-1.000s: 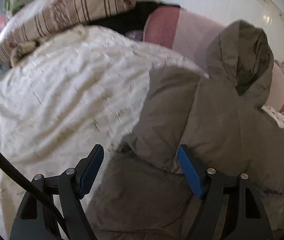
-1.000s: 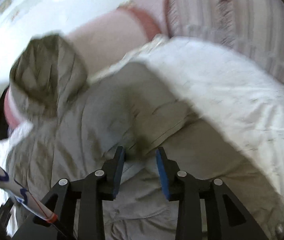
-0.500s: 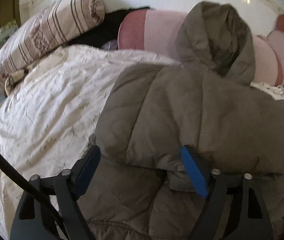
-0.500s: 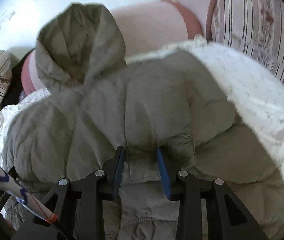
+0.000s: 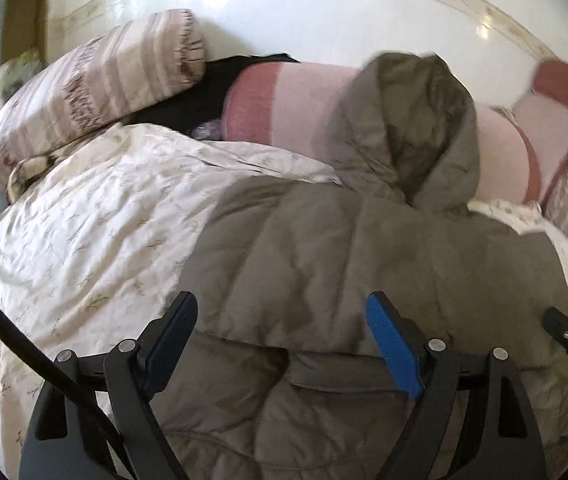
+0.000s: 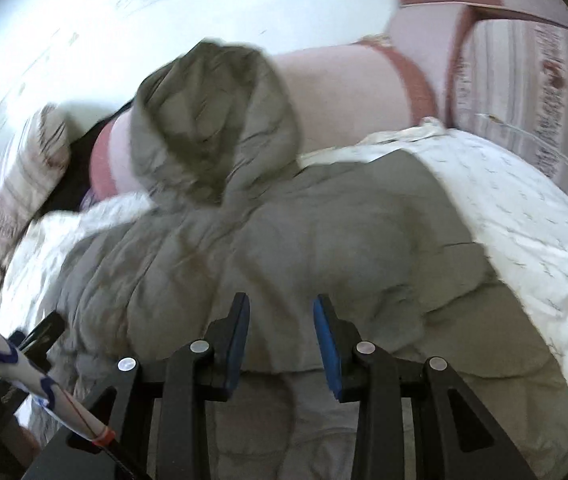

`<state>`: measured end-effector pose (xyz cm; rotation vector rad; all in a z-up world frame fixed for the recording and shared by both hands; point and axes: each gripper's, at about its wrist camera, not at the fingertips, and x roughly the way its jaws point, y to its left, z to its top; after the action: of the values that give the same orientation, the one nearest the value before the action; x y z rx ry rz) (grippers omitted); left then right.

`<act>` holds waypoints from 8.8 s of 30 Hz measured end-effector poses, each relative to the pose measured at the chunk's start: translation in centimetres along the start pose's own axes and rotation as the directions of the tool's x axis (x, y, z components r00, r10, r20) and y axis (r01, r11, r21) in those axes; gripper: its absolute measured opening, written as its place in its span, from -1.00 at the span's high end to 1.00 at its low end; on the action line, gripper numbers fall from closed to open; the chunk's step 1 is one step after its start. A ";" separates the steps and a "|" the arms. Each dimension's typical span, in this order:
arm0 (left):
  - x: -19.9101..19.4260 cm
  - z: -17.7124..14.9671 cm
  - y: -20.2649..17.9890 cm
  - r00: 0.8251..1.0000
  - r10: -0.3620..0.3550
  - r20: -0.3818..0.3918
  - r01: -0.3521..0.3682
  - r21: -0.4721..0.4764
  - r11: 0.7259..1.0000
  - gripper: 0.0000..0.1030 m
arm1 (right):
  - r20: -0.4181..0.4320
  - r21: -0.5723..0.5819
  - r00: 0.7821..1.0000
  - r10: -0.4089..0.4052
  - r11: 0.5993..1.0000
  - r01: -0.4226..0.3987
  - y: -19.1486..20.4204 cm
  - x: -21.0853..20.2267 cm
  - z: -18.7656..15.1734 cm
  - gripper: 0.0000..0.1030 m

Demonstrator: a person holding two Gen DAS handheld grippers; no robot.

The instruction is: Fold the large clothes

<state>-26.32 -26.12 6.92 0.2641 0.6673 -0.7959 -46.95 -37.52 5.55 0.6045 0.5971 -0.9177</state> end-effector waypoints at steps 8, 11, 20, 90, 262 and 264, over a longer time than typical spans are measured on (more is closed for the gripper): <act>3.2 -1.4 -1.3 0.995 0.014 -0.101 -0.008 0.058 0.998 -0.66 | -0.118 -0.007 0.993 0.002 1.000 -0.003 1.6 3.3 -1.3 0.29; 3.9 -1.6 -1.1 0.992 0.014 -0.123 -0.008 0.051 0.999 -0.70 | -0.128 0.000 0.992 0.010 1.000 -0.010 1.2 3.6 -1.3 0.29; 2.2 -1.0 -0.5 0.997 0.016 -0.080 -0.013 0.037 0.999 -0.70 | -0.038 0.111 0.997 -0.065 0.991 0.069 -2.9 1.6 0.5 0.29; -1.8 1.3 -2.1 0.997 0.004 0.079 -0.011 0.091 0.996 -0.70 | -0.039 0.040 0.999 0.007 0.999 -0.005 -2.0 -1.6 0.3 0.30; -18.8 -10.1 2.0 0.999 0.014 -0.052 -0.012 0.033 0.999 -0.73 | -0.189 -0.009 0.971 0.149 0.988 -0.154 -5.2 -15.3 -13.5 0.54; -19.5 -12.7 2.9 0.995 0.054 -0.080 -0.050 0.045 0.998 -0.73 | -0.184 -0.038 0.974 0.131 0.989 -0.141 -5.2 -16.1 -14.7 0.54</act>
<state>-39.91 -7.21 9.66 0.3529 0.7179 -0.7529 -62.12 -20.98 5.55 0.6789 0.7311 -0.7212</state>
